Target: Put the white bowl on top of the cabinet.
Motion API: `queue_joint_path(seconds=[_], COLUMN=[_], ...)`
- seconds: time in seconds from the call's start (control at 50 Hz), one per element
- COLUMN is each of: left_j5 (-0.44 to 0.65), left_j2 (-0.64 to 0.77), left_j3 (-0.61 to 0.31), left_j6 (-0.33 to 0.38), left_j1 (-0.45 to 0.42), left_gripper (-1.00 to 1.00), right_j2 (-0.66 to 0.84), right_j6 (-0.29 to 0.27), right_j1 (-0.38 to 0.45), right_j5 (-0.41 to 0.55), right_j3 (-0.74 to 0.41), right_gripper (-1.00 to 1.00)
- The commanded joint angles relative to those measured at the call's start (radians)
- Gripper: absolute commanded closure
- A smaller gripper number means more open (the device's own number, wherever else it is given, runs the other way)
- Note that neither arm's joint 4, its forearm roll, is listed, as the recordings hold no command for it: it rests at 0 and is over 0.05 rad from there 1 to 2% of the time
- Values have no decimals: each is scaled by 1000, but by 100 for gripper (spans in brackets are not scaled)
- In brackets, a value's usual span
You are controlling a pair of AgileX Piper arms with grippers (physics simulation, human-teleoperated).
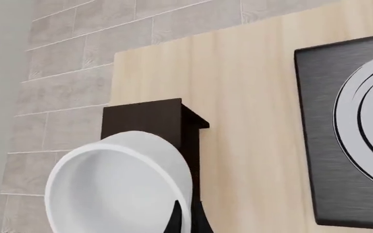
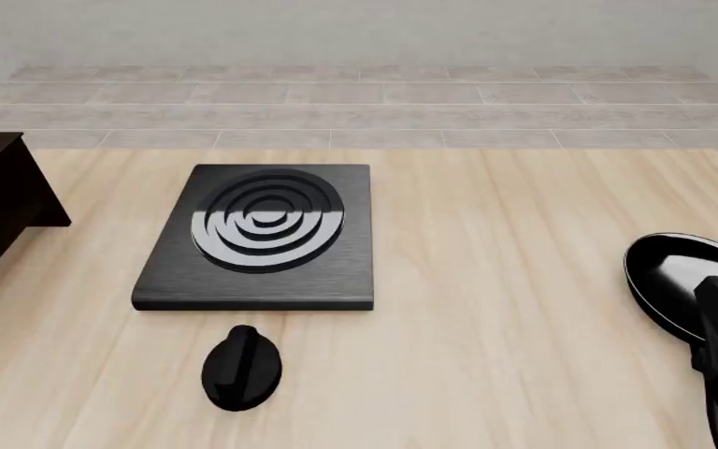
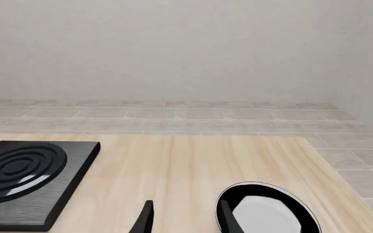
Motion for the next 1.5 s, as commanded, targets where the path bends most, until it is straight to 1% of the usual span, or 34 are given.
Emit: queue_joint_path(seconds=[0.02,0.14,0.32,0.42,0.54,0.56,0.76,0.94,1.1,1.16,1.18,1.2,1.3,1.32,1.36,1.38,1.42,1.44,1.5], left_j5=[-46,-68,-88,-95,-79,-73,-49,-12,43,57,57,70,83,87,100,103,100,94,87], left_j2=[32,56,86,90,90,88,88,70,43,29,29,9,-42,-58,-74,-102,-112,-134,-176], left_j3=[5,14,18,38,27,24,-4,-40,-114,-140,-140,-140,-134,-145,-149,-138,-132,-114,-86], left_j6=[-13,-3,-11,-20,-17,-18,-7,-10,-23,-40,-40,-60,-65,-85,-94,-94,-91,-84,-122], left_j1=[52,81,112,113,119,117,110,84,63,58,58,38,10,2,-9,-20,-22,-30,-48], left_gripper=[100,100,100,100,100,-100,-100,-100,-100,-100,-100,-100,-100,-100,-100,-100,-100,-100,-100], right_j2=[0,0,0,0,0,0,0,0,0,0,0,0,0,0,0,0,0,0,0], right_j6=[0,0,0,0,0,0,0,0,0,0,0,0,0,0,0,0,0,0,0], right_j1=[0,0,0,0,0,0,0,0,0,0,0,0,0,0,0,0,0,0,0], right_j5=[0,0,0,0,0,0,0,0,0,0,0,0,0,0,0,0,0,0,0], right_j3=[0,0,0,0,0,0,0,0,0,0,0,0,0,0,0,0,0,0,0], right_gripper=[-100,-100,-100,-100,-100,-100,-100,-100,-100,-100,-100,-100,-100,-100,-100,-100,-100,-100,-100])
